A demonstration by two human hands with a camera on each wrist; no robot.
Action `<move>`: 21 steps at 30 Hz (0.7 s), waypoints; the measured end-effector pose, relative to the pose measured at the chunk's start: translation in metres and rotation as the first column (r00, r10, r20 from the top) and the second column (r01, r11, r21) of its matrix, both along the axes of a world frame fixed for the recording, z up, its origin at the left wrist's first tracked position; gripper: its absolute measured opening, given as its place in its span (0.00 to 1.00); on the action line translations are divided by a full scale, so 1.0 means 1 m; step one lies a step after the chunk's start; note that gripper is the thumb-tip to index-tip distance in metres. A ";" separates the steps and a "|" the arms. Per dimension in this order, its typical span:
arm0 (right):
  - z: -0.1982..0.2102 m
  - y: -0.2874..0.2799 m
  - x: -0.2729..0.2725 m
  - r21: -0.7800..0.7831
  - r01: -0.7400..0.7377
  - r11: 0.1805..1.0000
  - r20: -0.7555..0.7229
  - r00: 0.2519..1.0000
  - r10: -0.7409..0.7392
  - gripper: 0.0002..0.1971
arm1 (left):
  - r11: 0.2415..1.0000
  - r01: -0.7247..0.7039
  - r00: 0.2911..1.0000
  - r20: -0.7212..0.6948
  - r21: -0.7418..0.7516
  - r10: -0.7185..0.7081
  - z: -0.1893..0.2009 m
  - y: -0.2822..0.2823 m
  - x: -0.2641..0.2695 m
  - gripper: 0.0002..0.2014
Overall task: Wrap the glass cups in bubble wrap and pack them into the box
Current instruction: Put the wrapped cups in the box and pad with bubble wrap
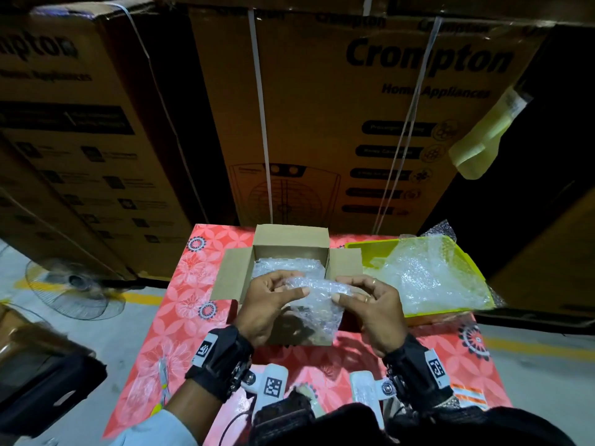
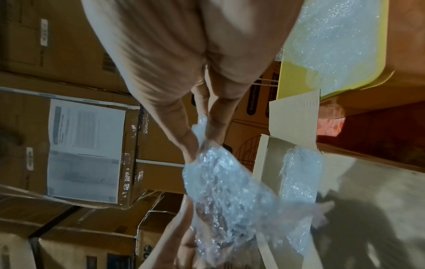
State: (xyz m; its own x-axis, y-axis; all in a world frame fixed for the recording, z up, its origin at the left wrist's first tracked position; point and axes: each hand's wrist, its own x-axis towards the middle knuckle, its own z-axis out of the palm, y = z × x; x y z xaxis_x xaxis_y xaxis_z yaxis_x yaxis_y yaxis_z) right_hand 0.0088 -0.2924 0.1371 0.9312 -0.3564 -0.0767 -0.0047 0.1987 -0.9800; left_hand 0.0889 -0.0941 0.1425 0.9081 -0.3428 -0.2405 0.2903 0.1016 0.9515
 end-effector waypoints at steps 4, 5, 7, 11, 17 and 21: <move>0.000 0.003 -0.001 0.038 -0.036 0.999 -0.044 0.998 0.038 0.09 | 1.000 0.023 0.998 -0.057 -0.022 -0.024 -0.001 -0.004 -0.003 0.11; 0.002 0.005 -0.002 0.041 -0.046 0.998 -0.027 0.998 0.048 0.08 | 0.998 0.053 0.997 -0.053 -0.023 -0.054 0.000 -0.005 -0.005 0.10; 0.003 0.007 -0.003 -0.006 -0.040 0.999 0.007 0.999 0.040 0.08 | 0.998 0.065 0.997 -0.037 0.009 -0.064 0.001 -0.009 -0.006 0.08; -0.004 0.004 -0.003 -0.106 0.011 0.994 0.020 1.000 -0.009 0.09 | 1.000 0.015 0.999 -0.044 0.014 -0.015 -0.002 -0.011 -0.007 0.11; -0.007 0.005 -0.010 -0.243 0.082 0.967 0.097 0.993 -0.060 0.10 | 0.999 0.030 0.989 -0.142 -0.020 -0.032 0.005 -0.009 -0.007 0.09; -0.009 0.006 -0.014 -0.243 0.071 0.967 0.077 0.996 -0.053 0.07 | 0.998 0.069 0.991 -0.115 0.007 -0.068 -0.004 -0.005 -0.004 0.16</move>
State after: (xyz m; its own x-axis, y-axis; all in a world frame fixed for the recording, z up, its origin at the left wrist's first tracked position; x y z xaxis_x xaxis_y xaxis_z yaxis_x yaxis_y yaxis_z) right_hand -0.0056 -0.2865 0.1279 0.9065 -0.4136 0.0844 0.0700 -0.0499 -0.9963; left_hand 0.0852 -0.0988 0.1382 0.8487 -0.4004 -0.3456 0.4036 0.0678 0.9124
